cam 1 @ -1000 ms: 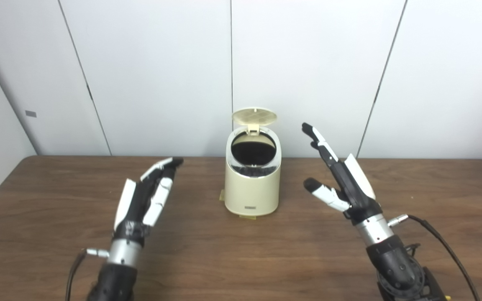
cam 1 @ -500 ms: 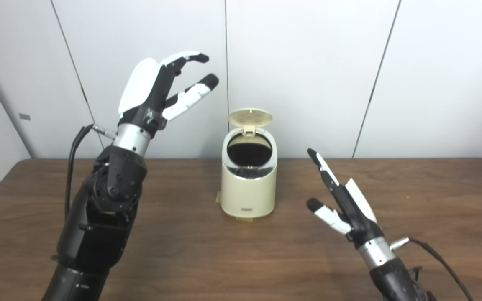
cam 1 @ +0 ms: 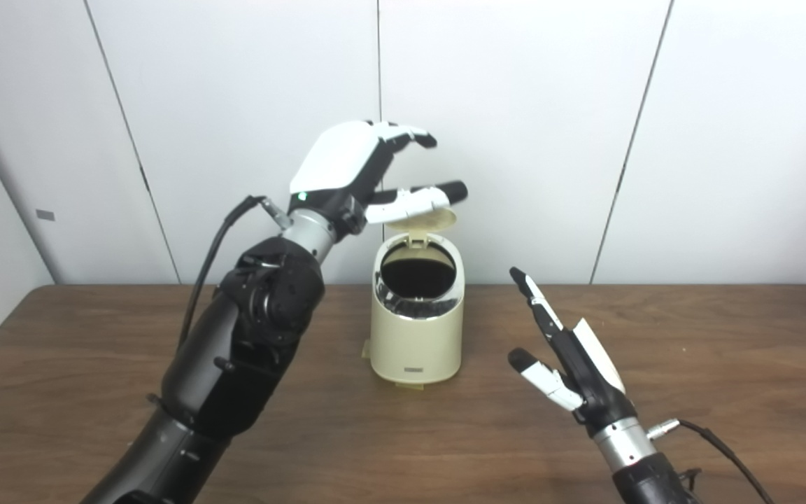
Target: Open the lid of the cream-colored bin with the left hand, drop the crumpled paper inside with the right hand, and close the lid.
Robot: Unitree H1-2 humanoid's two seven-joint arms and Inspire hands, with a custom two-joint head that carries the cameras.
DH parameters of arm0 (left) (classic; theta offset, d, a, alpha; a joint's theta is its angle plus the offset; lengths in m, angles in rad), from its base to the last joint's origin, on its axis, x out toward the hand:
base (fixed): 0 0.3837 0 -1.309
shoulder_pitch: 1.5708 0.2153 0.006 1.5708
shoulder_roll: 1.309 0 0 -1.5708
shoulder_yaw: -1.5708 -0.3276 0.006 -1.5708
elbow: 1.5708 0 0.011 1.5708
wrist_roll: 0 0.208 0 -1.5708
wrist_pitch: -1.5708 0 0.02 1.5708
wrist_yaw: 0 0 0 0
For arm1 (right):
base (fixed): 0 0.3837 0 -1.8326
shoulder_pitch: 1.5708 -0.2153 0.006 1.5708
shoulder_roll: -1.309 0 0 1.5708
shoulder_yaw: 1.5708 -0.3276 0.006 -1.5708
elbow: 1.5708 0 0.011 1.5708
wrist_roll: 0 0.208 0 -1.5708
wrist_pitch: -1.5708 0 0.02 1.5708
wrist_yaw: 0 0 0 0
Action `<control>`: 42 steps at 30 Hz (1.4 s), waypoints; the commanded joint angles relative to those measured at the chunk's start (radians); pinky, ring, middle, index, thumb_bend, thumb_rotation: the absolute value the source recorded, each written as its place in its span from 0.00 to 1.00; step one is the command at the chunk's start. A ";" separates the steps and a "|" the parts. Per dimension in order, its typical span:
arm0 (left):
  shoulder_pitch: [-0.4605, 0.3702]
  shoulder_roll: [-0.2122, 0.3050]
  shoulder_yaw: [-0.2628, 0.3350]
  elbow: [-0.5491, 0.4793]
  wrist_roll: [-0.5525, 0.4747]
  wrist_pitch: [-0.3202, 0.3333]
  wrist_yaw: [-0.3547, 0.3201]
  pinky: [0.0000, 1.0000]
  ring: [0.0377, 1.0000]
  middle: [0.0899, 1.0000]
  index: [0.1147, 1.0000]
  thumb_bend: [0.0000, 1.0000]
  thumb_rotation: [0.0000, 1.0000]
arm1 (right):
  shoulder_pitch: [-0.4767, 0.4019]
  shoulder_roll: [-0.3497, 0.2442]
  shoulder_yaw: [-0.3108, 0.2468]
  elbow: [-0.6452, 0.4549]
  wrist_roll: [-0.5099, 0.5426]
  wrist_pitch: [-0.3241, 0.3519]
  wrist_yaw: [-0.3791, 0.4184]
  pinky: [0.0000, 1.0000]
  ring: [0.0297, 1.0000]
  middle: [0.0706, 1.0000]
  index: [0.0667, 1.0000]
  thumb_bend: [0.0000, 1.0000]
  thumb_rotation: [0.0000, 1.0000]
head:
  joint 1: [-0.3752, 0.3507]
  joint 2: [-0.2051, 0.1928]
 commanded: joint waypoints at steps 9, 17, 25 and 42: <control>-0.026 0.007 -0.019 -0.003 0.059 -0.050 -0.009 1.00 0.94 0.87 0.81 0.89 1.00 | 0.037 0.010 -0.020 -0.010 -0.033 -0.049 -0.079 0.98 1.00 1.00 1.00 0.64 1.00 | -0.009 0.002; 0.011 0.016 -0.013 -0.002 0.080 -0.053 -0.015 1.00 0.94 0.85 0.80 0.91 1.00 | 0.057 0.008 -0.021 -0.006 -0.028 -0.058 -0.088 0.97 1.00 0.99 1.00 0.64 0.99 | -0.009 0.001; 0.034 0.015 -0.015 -0.005 0.116 -0.055 -0.010 1.00 0.92 0.82 0.79 0.92 1.00 | 0.058 0.004 -0.021 -0.006 -0.027 -0.066 -0.084 0.97 1.00 0.99 1.00 0.64 0.99 | -0.006 0.002; 0.154 -0.012 0.007 -0.038 0.113 -0.035 -0.012 1.00 0.91 0.80 0.77 0.92 1.00 | 0.071 0.010 -0.032 -0.035 -0.019 -0.050 -0.086 0.95 0.99 0.99 0.99 0.65 0.97 | -0.018 0.024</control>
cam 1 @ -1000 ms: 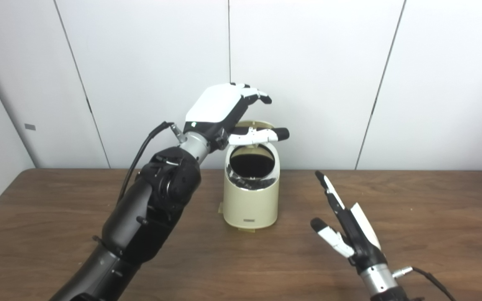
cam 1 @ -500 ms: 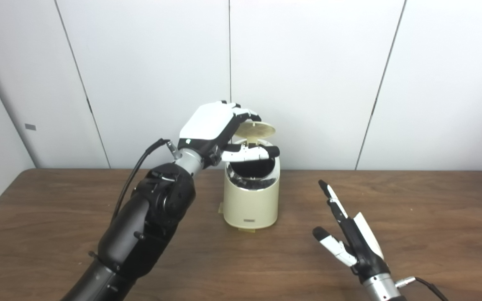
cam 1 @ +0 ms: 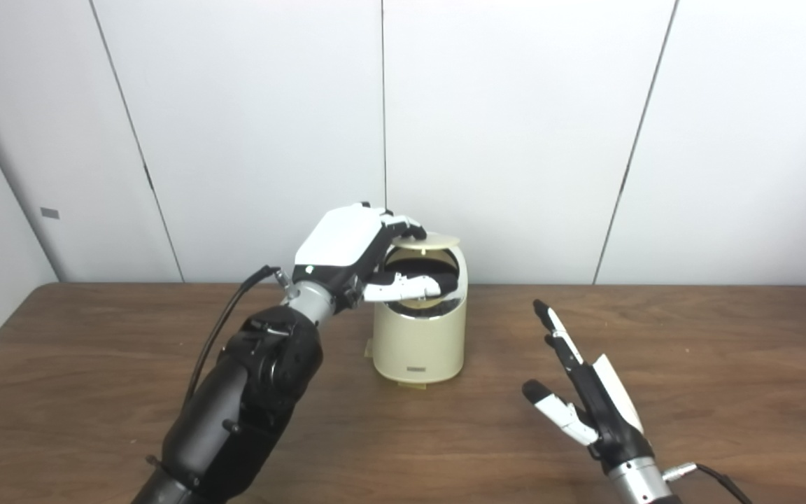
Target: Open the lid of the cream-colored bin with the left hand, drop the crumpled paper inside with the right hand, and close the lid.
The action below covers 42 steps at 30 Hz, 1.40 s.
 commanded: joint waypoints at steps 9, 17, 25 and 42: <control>0.090 -0.018 0.035 -0.042 -0.033 -0.010 0.027 1.00 0.89 0.80 0.76 0.89 1.00 | -0.014 0.003 -0.034 -0.045 0.034 -0.031 -0.016 0.95 0.98 0.97 0.96 0.67 0.94 | -0.005 0.015; 0.160 0.005 -0.006 0.006 0.006 -0.076 0.071 1.00 0.88 0.79 0.76 0.83 1.00 | 0.007 0.003 -0.030 -0.059 0.043 -0.026 -0.006 0.96 0.99 0.98 0.97 0.67 0.93 | -0.009 0.028; 0.154 0.066 -0.147 0.140 0.232 -0.145 0.146 1.00 0.90 0.79 0.77 0.85 1.00 | 0.021 0.002 -0.030 -0.082 0.036 -0.010 -0.003 0.96 0.99 0.98 0.97 0.67 0.94 | -0.016 0.035; 0.091 0.084 -0.327 0.318 0.577 -0.178 0.326 1.00 0.89 0.76 0.74 0.89 0.98 | 0.031 0.017 -0.031 -0.095 0.032 -0.006 -0.009 0.93 0.97 0.97 0.97 0.66 0.92 | -0.022 0.039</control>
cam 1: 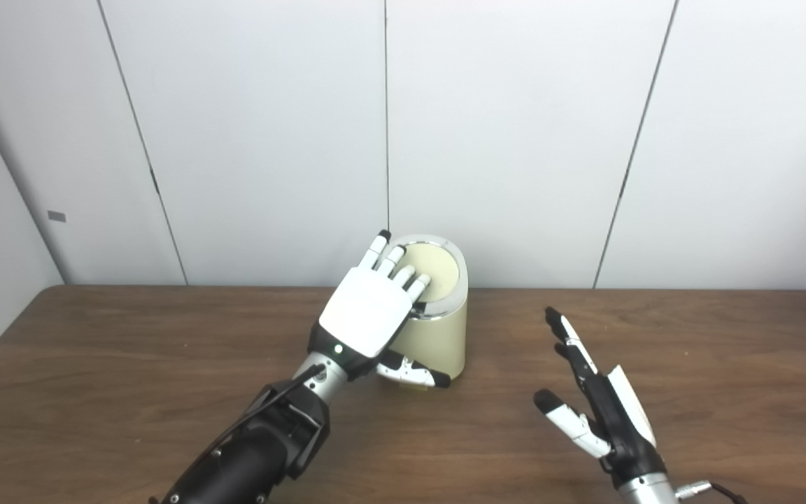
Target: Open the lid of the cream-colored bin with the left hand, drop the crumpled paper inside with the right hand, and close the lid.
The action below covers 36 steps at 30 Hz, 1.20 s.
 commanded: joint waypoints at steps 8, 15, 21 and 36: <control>0.019 0.020 -0.047 0.081 -0.014 -0.038 -0.103 1.00 0.89 0.76 0.73 0.89 1.00 | -0.028 0.008 -0.010 -0.022 0.004 -0.024 -0.017 0.93 0.97 0.97 0.97 0.68 0.90 | 0.002 -0.005; 0.035 0.015 -0.004 0.095 -0.084 -0.078 0.140 1.00 0.75 0.62 0.61 0.81 0.94 | -0.036 0.016 -0.016 0.004 0.013 -0.043 -0.027 0.92 0.96 0.96 0.96 0.69 0.89 | 0.006 -0.013; 0.037 -0.050 0.138 0.012 -0.270 -0.073 0.196 1.00 0.80 0.74 0.73 0.72 0.85 | -0.043 0.014 -0.012 0.033 -0.022 -0.068 -0.051 0.91 0.96 0.96 0.96 0.68 0.90 | 0.011 -0.019; -0.057 -0.090 0.231 -0.032 -0.314 0.010 -0.033 1.00 1.00 1.00 1.00 0.86 0.94 | -0.026 0.018 0.009 0.039 -0.024 -0.036 -0.037 0.91 0.97 0.98 0.97 0.61 0.86 | 0.008 -0.039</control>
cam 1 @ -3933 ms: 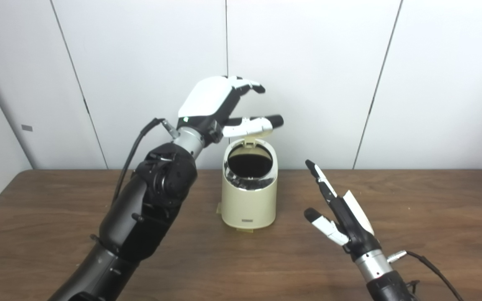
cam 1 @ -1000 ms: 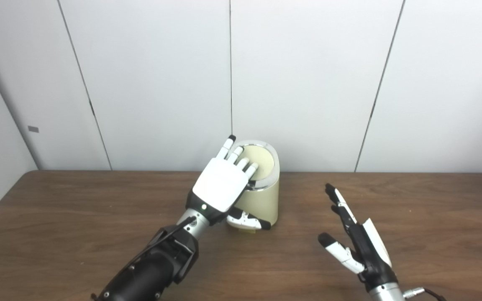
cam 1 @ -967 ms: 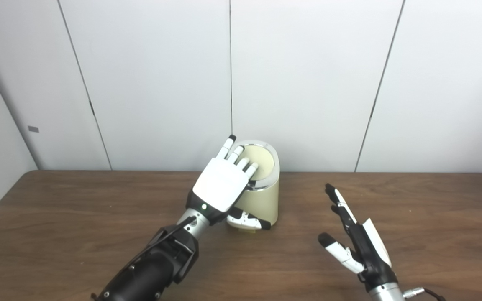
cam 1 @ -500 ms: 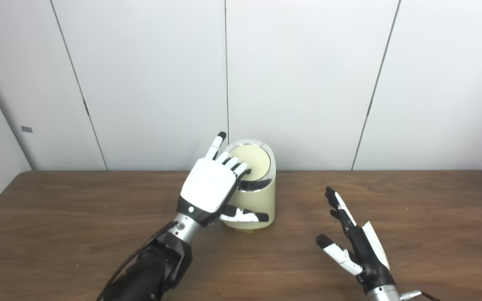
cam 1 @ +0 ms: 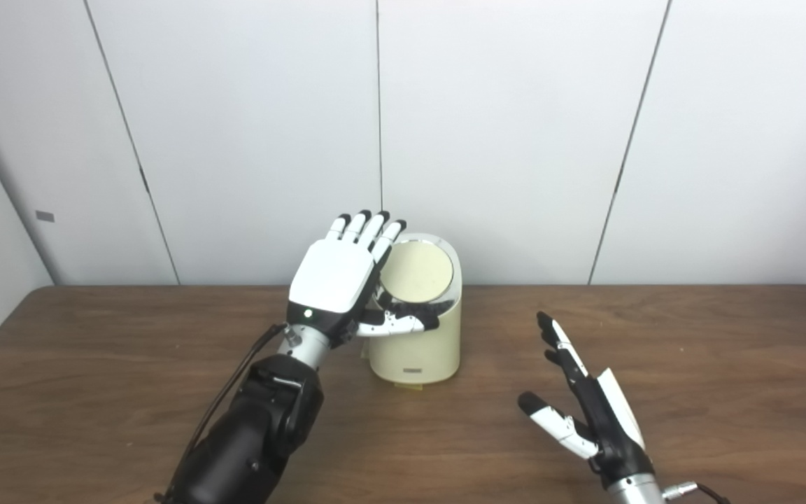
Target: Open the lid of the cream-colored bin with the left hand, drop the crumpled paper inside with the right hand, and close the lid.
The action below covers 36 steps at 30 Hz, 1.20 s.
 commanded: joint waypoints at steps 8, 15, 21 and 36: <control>-0.046 -0.017 0.043 -0.043 -0.056 -0.045 0.053 1.00 1.00 1.00 1.00 0.81 0.95 | -0.007 0.014 0.003 -0.005 0.009 -0.021 -0.013 0.91 0.97 0.98 0.98 0.65 0.87 | -0.004 -0.004; 0.033 -0.058 0.163 -0.143 -0.310 -0.186 0.117 0.97 0.93 0.89 0.88 0.49 1.00 | -0.010 0.014 -0.002 0.006 0.021 -0.050 -0.025 0.91 0.96 0.98 0.97 0.58 0.87 | -0.003 -0.003; 0.162 -0.096 0.265 -0.266 -0.628 -0.294 0.072 0.64 0.74 0.73 0.71 0.30 0.65 | -0.016 0.014 -0.012 0.002 -0.004 -0.049 -0.053 0.87 0.93 0.96 0.96 0.57 0.86 | 0.002 -0.003; 0.405 -0.127 0.397 -0.265 -0.892 -0.369 0.025 0.66 0.74 0.74 0.71 0.16 0.53 | -0.020 0.109 -0.080 0.027 -0.079 -0.072 -0.279 0.54 0.65 0.68 0.69 0.23 0.30 | 0.012 0.004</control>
